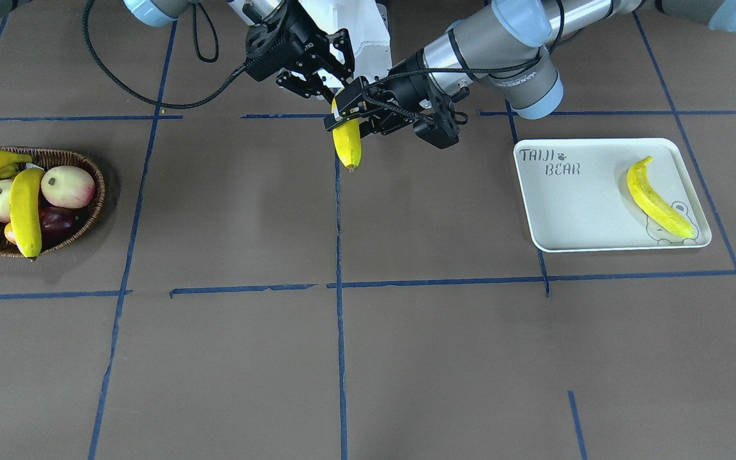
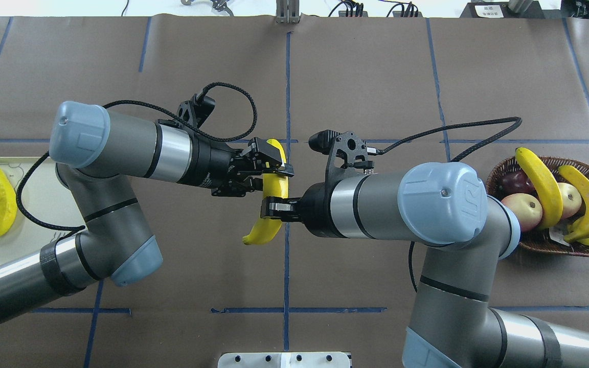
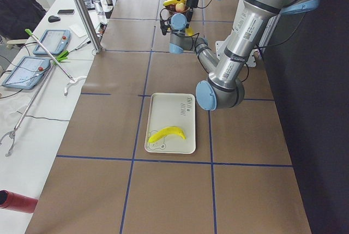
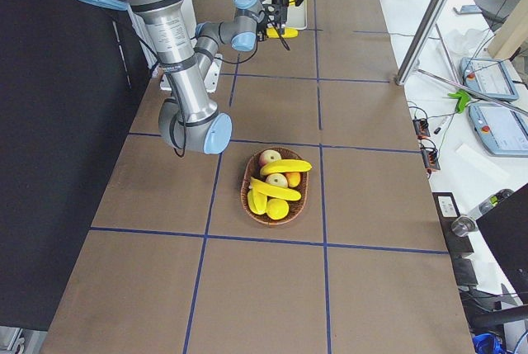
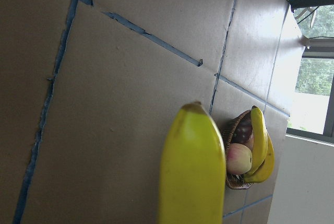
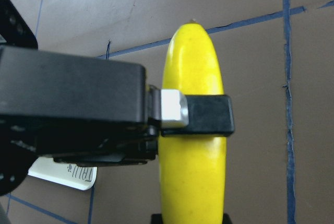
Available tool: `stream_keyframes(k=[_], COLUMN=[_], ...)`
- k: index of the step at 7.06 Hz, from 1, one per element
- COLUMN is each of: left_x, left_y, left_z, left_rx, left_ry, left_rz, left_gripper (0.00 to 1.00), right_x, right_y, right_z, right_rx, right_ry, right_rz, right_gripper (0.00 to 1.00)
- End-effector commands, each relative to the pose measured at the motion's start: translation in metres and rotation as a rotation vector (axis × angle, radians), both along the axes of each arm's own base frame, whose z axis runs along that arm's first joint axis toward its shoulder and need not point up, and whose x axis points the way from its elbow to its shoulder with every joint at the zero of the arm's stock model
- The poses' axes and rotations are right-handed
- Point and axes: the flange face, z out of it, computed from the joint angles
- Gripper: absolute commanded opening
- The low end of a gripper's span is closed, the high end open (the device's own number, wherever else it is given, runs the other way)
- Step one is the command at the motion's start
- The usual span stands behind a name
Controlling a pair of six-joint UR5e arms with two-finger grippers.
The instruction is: Transfer all bananas from basket to plate
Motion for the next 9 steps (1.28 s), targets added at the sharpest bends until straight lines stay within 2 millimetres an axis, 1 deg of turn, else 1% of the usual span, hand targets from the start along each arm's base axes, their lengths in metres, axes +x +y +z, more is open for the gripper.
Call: stream_keyframes(k=[1,2,3,4,5,6,7,8,9], left_x=[-0.003,-0.004,-0.009,-0.017,-0.014,-0.031,-0.053,-0.082,-0.1], left_y=[-0.006,-0.008,-0.013,-0.027,-0.043,-0.063,-0.062,-0.064,-0.057], left_z=[0.003,0.004,0.005,0.009,0.018,0.032,0.07,0.099,0.163], left_rx=[-0.012,-0.014,-0.015,-0.039,-0.114,-0.072,-0.068,-0.042,-0.066], left_ry=[-0.02,-0.023,-0.024,-0.059,-0.216,-0.35,-0.469,-0.539,-0.63], left_rz=[-0.01,-0.015,-0.022,-0.042,-0.049,-0.077,-0.073,-0.091,-0.089], left_gripper=[0.0,0.0,0.0,0.0,0.0,0.0,0.0,0.0,0.0], right_x=[0.001,-0.003,-0.003,0.009,0.029,0.049,0.055,0.06,0.071], right_y=[0.001,0.006,0.006,0.01,0.012,0.014,0.009,-0.002,-0.018], right_z=[-0.003,-0.003,-0.002,-0.008,-0.015,-0.02,-0.014,-0.003,0.0], right_rx=[-0.005,0.001,0.003,0.007,-0.018,-0.039,-0.057,-0.089,-0.112], right_ry=[-0.009,-0.007,-0.007,-0.023,0.042,0.088,0.115,0.188,0.234], right_rz=[0.024,0.031,0.029,0.022,0.004,-0.002,-0.008,-0.003,0.032], right_gripper=[1.0,1.0,1.0,1.0,1.0,1.0,1.0,1.0,1.0])
